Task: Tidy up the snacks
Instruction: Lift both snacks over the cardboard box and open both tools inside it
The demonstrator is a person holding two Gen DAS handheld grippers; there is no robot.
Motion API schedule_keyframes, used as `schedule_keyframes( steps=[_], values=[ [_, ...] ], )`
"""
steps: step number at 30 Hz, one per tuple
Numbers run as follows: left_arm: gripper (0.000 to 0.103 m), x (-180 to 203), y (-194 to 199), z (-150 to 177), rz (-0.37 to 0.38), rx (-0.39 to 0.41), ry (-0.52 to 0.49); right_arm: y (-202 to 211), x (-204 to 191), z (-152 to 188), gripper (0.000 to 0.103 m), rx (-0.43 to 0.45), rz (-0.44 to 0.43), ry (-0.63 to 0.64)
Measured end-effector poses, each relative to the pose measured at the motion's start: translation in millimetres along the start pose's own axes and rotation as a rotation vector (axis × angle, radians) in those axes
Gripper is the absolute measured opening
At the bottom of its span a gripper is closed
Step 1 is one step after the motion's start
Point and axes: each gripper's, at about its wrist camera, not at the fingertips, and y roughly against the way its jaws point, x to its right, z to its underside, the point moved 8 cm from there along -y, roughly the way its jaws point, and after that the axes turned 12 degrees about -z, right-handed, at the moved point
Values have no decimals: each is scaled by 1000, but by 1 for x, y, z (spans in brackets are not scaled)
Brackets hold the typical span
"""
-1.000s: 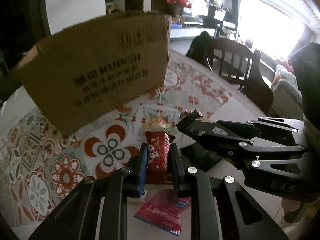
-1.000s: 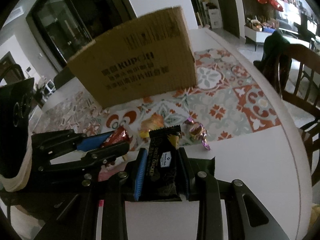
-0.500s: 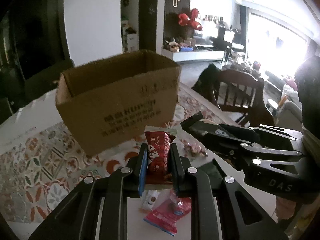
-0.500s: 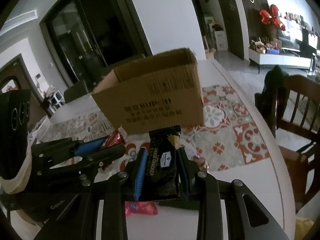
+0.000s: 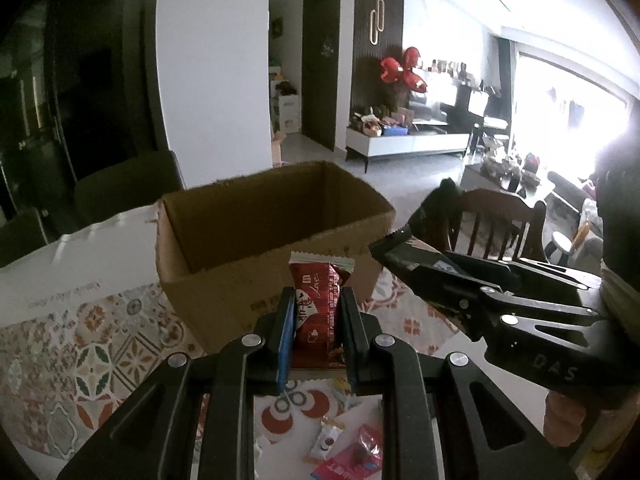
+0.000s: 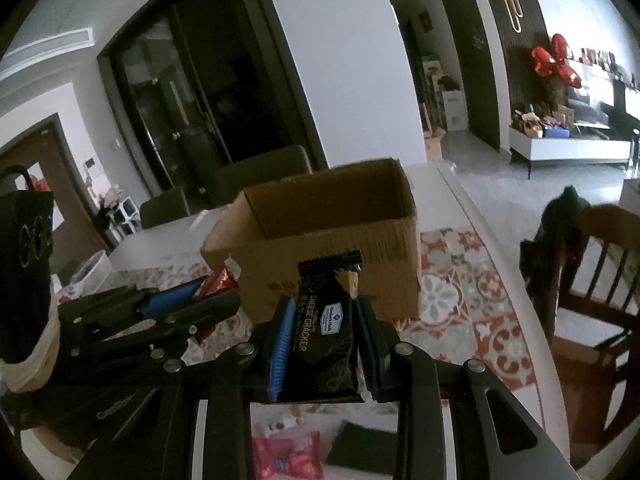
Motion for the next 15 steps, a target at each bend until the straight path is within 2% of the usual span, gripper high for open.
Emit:
schedule_keyframes(
  steps=[8, 15],
  values=[
    [22, -15, 1, -33, -44, 42, 23, -10, -5, -36, 32, 16, -24, 38],
    [22, -28, -12, -55, -73, 34, 36, -24, -7, -67, 32, 16, -31, 84]
  ],
)
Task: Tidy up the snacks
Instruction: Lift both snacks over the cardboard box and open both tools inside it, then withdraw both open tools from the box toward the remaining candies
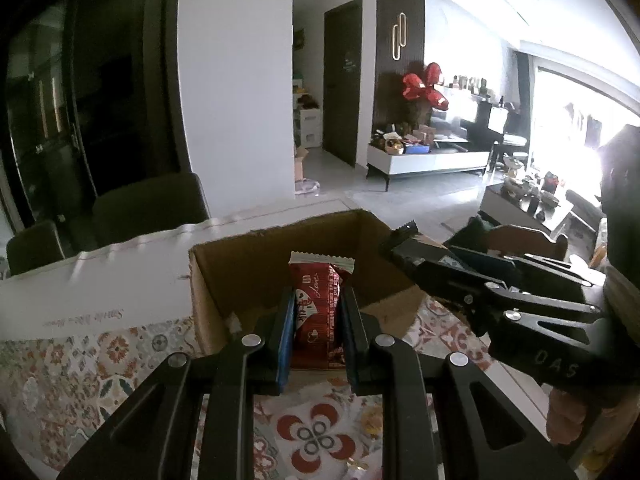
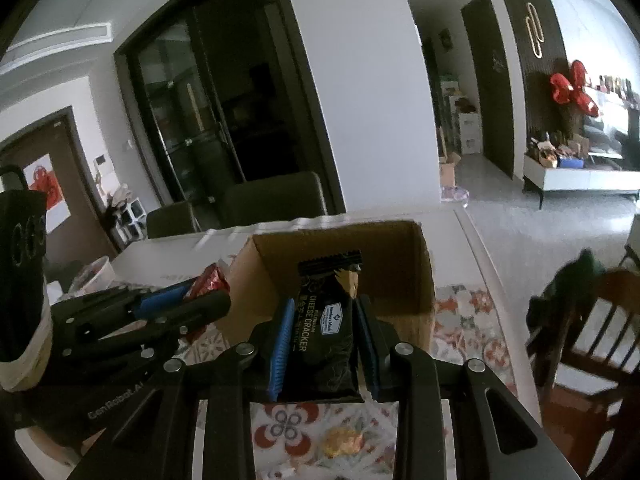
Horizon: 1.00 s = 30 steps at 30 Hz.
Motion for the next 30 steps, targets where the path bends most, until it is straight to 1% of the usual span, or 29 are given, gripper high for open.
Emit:
schedule_keyframes(
  steps=[12, 22, 23, 24, 25, 27, 28, 29, 30],
  values=[
    [22, -12, -41, -19, -8, -71, 31, -34, 12, -36, 32, -63, -22, 34],
    [22, -20, -74, -24, -53, -121, 13, -64, 25, -39, 32, -110, -3, 46],
    [24, -21, -75, -24, -59, -123, 11, -67, 27, -39, 32, -117, -5, 44],
    [27, -23, -78, -23, -74, -124, 9, -68, 29, -39, 32, -121, -2, 41],
    [35, -24, -80, -23, -87, -122, 6, -71, 32, -38, 32, -124, 3, 33],
    [45, -27, -80, -24, -109, -114, 4, -74, 37, -37, 33, -125, 15, 26],
    [46, -28, -79, -23, -119, -108, 5, -76, 39, -36, 35, -127, 21, 24],
    [46, -29, -79, -23, -123, -106, 4, -76, 40, -36, 42, -128, 27, 21],
    [47, -30, -77, -22, -129, -104, 2, -75, 41, -35, 47, -123, 31, 16]
  ],
)
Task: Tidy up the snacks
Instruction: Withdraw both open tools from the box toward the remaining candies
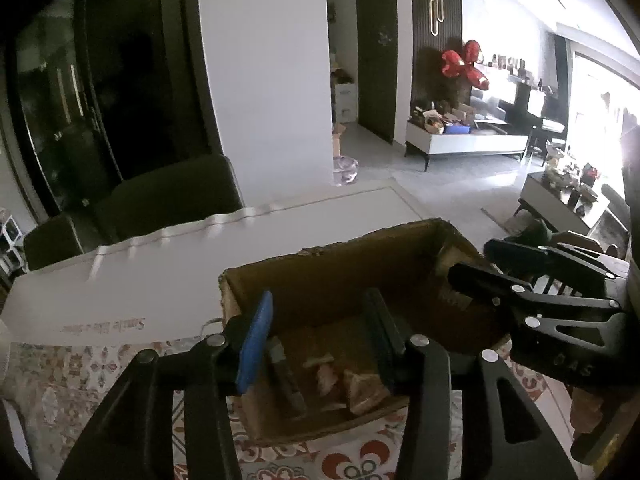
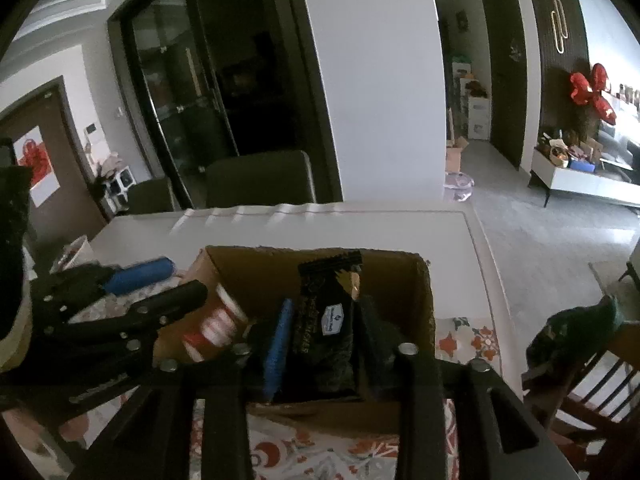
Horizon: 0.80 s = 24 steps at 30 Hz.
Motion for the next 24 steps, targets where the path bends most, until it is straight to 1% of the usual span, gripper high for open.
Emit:
schedule_keyframes(
  steps=[1, 2, 3, 5, 6, 7, 9, 12, 17, 24],
  values=[
    [51, 0, 3, 1, -6, 7, -2, 2, 0, 1, 50, 8, 2, -2],
    [53, 0, 6, 2, -7, 14, -4, 4, 0, 1, 50, 14, 3, 0],
    [57, 1, 9, 3, -13, 24, -8, 6, -1, 2, 50, 18, 4, 4],
    [60, 0, 17, 4, -27, 49, -7, 10, -1, 5, 50, 23, 7, 7],
    [63, 0, 21, 5, -34, 59, -7, 14, -2, 7, 50, 30, 14, 14],
    [70, 0, 26, 7, -41, 68, -4, 17, -2, 9, 50, 33, 24, 20],
    [75, -1, 35, 10, -47, 84, 0, 24, -4, 13, 50, 39, 32, 27],
    [75, 3, 48, 16, -46, 105, -4, 37, -5, 20, 50, 47, 43, 37],
    [79, 11, 63, 28, -11, 111, -7, 58, -9, 30, 50, 71, 74, 54],
    [79, 28, 83, 48, 9, 134, -57, 83, -11, 56, 50, 78, 100, 48]
  ],
)
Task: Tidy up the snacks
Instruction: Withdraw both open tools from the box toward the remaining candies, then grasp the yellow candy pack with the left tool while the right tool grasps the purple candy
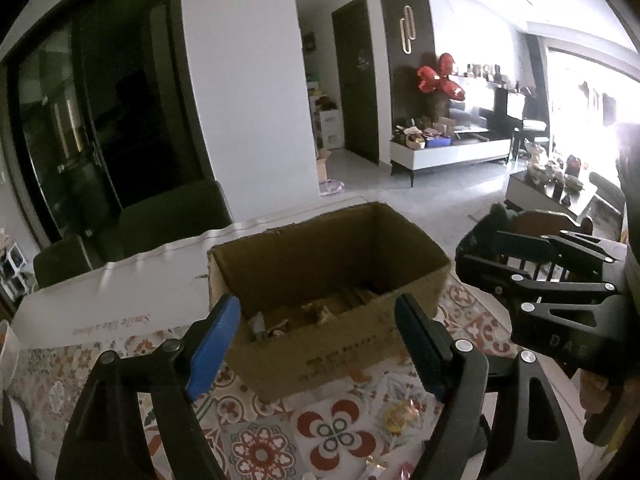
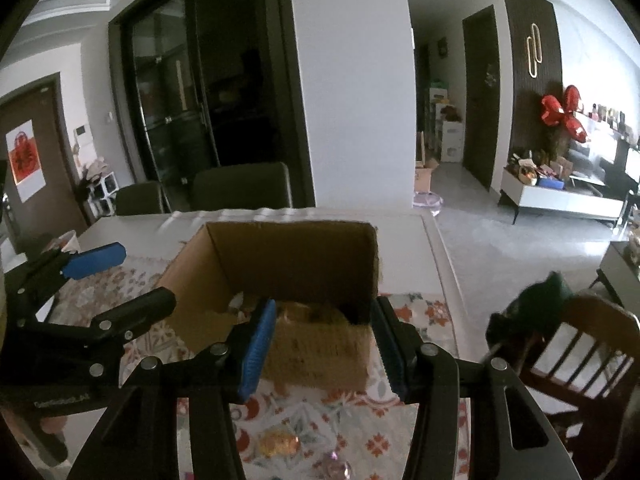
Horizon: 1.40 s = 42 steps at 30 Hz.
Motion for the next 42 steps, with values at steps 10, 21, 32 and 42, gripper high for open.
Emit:
schedule_keyframes(
  steps=[10, 21, 32, 42],
  values=[
    [79, 16, 24, 12, 19, 49, -48, 22, 2, 25, 50, 3, 27, -19],
    [79, 40, 20, 44, 80, 8, -125, 22, 8, 62, 61, -46, 12, -73],
    [79, 68, -3, 87, 151, -84, -238, 5, 19, 110, 61, -163, 32, -82],
    [74, 88, -34, 124, 236, -211, -301, -21, 22, 148, 61, -290, 11, -89]
  ],
)
